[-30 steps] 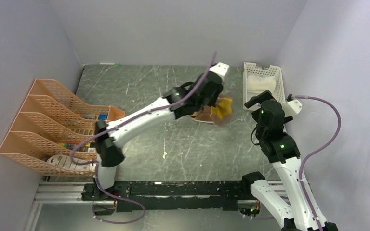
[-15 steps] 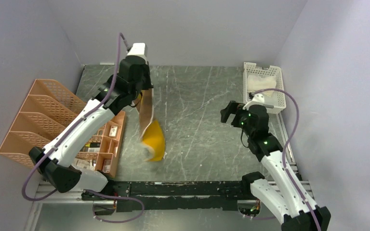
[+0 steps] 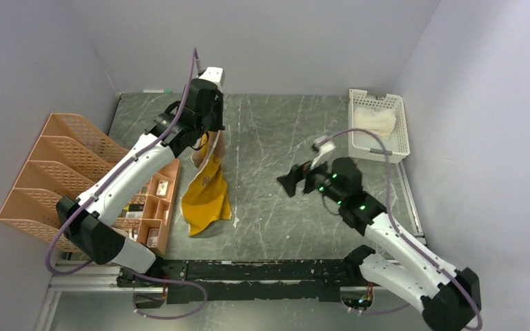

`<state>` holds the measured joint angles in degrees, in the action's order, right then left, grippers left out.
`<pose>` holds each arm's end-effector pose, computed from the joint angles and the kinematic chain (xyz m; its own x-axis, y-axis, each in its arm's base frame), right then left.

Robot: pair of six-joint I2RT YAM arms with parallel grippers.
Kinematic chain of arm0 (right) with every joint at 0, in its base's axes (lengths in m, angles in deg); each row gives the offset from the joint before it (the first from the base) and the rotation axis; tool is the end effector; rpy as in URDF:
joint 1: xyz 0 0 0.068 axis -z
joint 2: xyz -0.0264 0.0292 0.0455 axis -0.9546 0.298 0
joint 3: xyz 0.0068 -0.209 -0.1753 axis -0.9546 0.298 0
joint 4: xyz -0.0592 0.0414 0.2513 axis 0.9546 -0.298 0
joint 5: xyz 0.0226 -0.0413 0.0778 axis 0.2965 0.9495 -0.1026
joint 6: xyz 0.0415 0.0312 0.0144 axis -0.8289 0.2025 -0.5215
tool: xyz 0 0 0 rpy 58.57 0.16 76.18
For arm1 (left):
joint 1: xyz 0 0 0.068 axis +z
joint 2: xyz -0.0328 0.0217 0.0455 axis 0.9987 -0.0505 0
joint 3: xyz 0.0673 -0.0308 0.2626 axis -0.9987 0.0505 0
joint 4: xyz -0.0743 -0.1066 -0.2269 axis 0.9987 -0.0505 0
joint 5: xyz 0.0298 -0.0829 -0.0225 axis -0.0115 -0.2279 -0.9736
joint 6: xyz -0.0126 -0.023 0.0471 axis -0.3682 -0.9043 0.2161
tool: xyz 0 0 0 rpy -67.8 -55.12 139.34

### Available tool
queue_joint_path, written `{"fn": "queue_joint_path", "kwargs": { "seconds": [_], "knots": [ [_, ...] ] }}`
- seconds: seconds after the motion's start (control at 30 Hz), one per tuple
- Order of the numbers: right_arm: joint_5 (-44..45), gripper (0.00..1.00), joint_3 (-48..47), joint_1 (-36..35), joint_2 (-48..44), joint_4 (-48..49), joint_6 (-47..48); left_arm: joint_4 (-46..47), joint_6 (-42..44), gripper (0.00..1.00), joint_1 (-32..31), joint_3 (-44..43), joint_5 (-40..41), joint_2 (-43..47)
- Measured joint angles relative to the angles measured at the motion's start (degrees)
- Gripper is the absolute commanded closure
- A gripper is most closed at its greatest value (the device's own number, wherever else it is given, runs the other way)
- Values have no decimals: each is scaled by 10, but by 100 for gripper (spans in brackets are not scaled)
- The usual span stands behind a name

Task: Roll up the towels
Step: Flatten out the towel at the center of the board.

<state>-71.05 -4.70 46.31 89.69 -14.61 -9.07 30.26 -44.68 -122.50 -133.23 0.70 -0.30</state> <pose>0.1764 0.0962 0.2812 -0.3997 0.0982 -0.9114 -0.5339 0.7833 0.3185 0.2745 -0.1806 0.3963 -0.4779 0.0178 -0.8782 0.1849 0.9794 -0.0808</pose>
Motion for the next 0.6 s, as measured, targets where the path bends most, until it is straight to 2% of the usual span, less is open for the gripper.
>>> {"fn": "queue_joint_path", "kwargs": {
  "seconds": [0.07, 0.17, 0.3, 0.4, 0.47, 0.6],
  "knots": [
    [55, 4, 8, -102, 7, 12, 17, -1, 2, 93, 11, -8, 4, -4],
    [176, 3, 5, -305, 50, 46, 64, -5, 2, 93, 38, -10, 15, -12],
    [336, 0, -24, -515, 184, 105, 174, -11, -1, 93, 89, 7, 9, -19],
    [399, 0, -33, -585, 299, 170, 279, -12, -3, 93, 132, 34, -9, -19],
    [412, 0, -30, -605, 362, 203, 344, -17, -3, 93, 155, 50, -21, -19],
    [413, 0, -5, -610, 401, 286, 448, -22, -3, 93, 174, 69, -46, -18]
  ]
}}
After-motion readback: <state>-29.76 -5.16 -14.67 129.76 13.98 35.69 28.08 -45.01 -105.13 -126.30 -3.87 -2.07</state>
